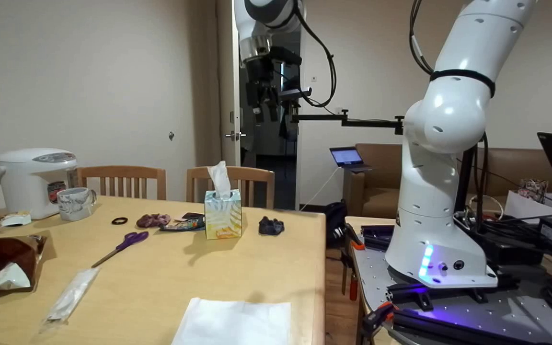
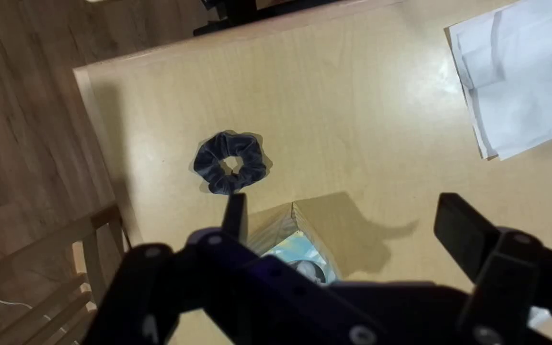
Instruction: Use the tissue on the table to wipe it
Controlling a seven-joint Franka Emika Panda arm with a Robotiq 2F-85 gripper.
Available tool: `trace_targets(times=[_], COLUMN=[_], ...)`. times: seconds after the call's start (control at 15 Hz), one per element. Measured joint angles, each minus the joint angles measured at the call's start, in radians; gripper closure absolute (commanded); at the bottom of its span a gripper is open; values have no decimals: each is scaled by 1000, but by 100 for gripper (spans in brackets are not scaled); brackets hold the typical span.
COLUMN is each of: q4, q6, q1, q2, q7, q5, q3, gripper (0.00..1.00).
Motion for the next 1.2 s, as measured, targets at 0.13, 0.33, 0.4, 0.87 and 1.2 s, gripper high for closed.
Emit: trace_targets(times=[0.13,0.33,0.4,0.87,1.2], q4=[0,-1,-3,-54,-85], q6=[0,17,36,210,329], q1=[0,1,1,20,46], q2=[0,0,0,7,72], q7=[0,0,-4,-144,-300], q5=[0,4,8,105,172], q3=[0,0,0,-19,-38], gripper=[0,0,0,0,0])
